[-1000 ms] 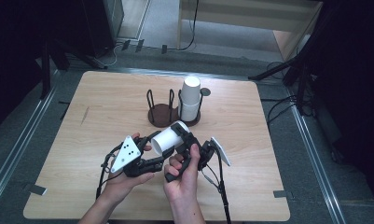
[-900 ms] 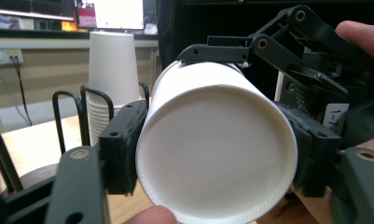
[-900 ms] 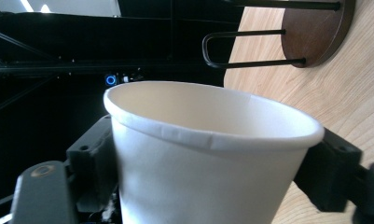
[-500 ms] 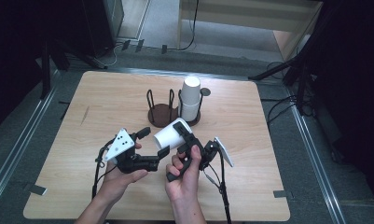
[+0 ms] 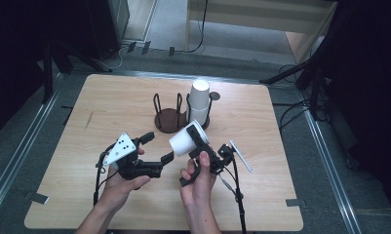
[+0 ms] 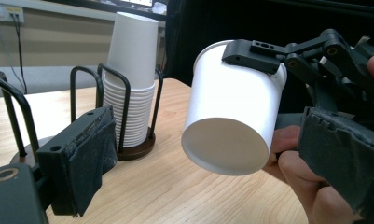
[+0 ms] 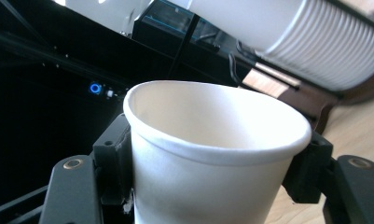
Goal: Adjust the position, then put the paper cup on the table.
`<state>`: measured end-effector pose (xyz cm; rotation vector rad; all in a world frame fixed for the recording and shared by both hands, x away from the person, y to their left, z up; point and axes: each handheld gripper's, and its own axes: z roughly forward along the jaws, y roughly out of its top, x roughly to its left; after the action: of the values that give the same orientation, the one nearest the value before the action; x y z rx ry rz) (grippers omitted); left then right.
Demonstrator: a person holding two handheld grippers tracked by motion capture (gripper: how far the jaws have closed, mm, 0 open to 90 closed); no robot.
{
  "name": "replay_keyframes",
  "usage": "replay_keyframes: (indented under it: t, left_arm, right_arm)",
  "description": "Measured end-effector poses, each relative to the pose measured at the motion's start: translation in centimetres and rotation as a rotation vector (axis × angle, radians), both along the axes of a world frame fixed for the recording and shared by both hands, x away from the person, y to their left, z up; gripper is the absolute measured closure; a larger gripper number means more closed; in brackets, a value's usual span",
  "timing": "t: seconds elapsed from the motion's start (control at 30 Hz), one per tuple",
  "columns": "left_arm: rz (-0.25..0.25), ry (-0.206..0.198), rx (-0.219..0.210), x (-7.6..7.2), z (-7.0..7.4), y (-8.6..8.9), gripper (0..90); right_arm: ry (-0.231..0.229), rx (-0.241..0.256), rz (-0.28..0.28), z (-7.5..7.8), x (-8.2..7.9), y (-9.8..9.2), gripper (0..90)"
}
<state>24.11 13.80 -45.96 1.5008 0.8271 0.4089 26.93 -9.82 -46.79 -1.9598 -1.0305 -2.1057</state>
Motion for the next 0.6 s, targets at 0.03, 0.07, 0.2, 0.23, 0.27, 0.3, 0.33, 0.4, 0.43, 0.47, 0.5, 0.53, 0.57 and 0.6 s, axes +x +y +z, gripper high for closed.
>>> replay_keyframes:
  t: [0.03,0.07,0.2,0.23,0.27,0.3,0.33,0.4,0.43,0.47,0.5,0.53,0.57,0.6]
  left_arm:
    - [0.003,0.002,0.002,0.0,0.0,0.1,5.7]
    - [0.005,0.002,0.0,0.0,0.0,0.1,5.7]
    - [0.008,0.008,0.001,0.1,0.0,0.4,5.7]
    - [0.01,0.008,-0.001,0.1,0.0,0.5,5.6]
    - [0.011,0.009,-0.002,0.1,0.0,0.5,5.7]
    - [0.012,0.01,-0.004,0.2,0.1,0.6,5.7]
    - [0.013,0.011,-0.001,0.2,0.1,0.6,5.7]
    - [0.016,0.015,0.001,0.2,0.0,0.7,5.7]
    - [0.015,0.016,0.003,0.3,0.0,0.8,5.6]
    - [0.015,0.018,0.003,0.3,0.0,0.8,5.6]
    - [0.019,0.021,0.003,0.3,0.0,0.8,5.7]
    - [0.02,0.022,0.005,0.3,-0.1,0.9,5.6]
    - [0.021,0.022,0.005,0.3,-0.1,1.0,5.6]
    - [0.022,0.023,0.005,0.3,-0.1,1.0,5.7]
  right_arm:
    - [-0.016,-0.023,-0.007,0.1,0.0,0.0,31.5]
    - [-0.03,-0.044,-0.011,0.2,0.0,-0.1,31.5]
    - [-0.091,-0.186,-0.048,0.9,-0.1,-0.1,31.5]
    - [-0.106,-0.221,-0.056,1.1,-0.1,-0.1,31.4]
    - [-0.116,-0.24,-0.064,1.2,-0.1,-0.2,31.3]
    - [-0.131,-0.256,-0.065,1.3,-0.1,-0.2,31.2]
    - [-0.148,-0.287,-0.074,1.6,-0.1,-0.4,31.1]
    - [-0.163,-0.314,-0.08,1.8,-0.1,-0.6,30.8]
    - [-0.171,-0.334,-0.082,2.0,0.0,-0.8,30.8]
    - [-0.176,-0.351,-0.083,2.1,0.0,-0.9,30.6]
    - [-0.179,-0.364,-0.081,2.2,0.0,-1.0,30.5]
    - [-0.187,-0.383,-0.085,2.2,0.1,-1.1,30.4]
    - [-0.19,-0.405,-0.084,2.3,0.1,-1.1,30.4]
    - [-0.196,-0.422,-0.085,2.3,0.1,-1.2,30.4]
